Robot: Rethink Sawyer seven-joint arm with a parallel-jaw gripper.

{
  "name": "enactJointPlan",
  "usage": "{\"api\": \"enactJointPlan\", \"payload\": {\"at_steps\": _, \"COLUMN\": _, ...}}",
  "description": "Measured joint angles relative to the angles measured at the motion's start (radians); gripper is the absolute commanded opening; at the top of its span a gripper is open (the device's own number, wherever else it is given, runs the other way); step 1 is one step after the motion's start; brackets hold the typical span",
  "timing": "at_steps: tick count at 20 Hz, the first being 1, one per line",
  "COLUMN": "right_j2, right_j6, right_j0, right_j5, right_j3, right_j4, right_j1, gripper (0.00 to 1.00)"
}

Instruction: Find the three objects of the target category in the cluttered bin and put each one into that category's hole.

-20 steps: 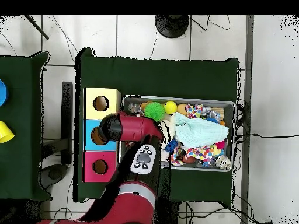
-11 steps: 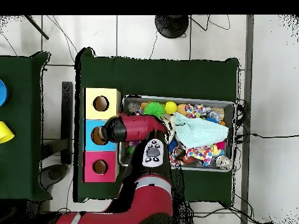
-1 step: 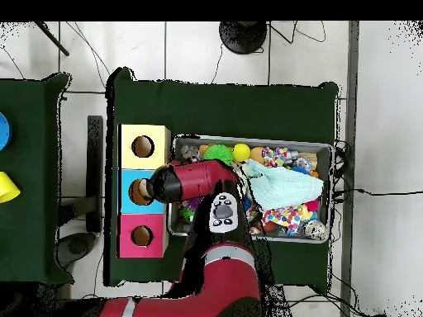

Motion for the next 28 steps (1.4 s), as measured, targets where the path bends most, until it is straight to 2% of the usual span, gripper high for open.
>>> {"api": "enactJointPlan", "payload": {"at_steps": 9, "right_j2": 0.03, "right_j6": 0.0, "right_j0": -0.007, "right_j5": 0.102, "right_j3": -0.008, "right_j4": -0.04, "right_j1": -0.028, "gripper": 1.0}}
{"api": "enactJointPlan", "payload": {"at_steps": 19, "right_j2": 0.032, "right_j6": 0.0, "right_j0": 0.001, "right_j5": 0.103, "right_j3": -0.038, "right_j4": -0.095, "right_j1": -0.005, "gripper": 1.0}}
{"api": "enactJointPlan", "payload": {"at_steps": 28, "right_j2": 0.03, "right_j6": 0.0, "right_j0": 0.005, "right_j5": 0.094, "right_j3": -0.118, "right_j4": -0.157, "right_j1": 0.059, "gripper": 1.0}}
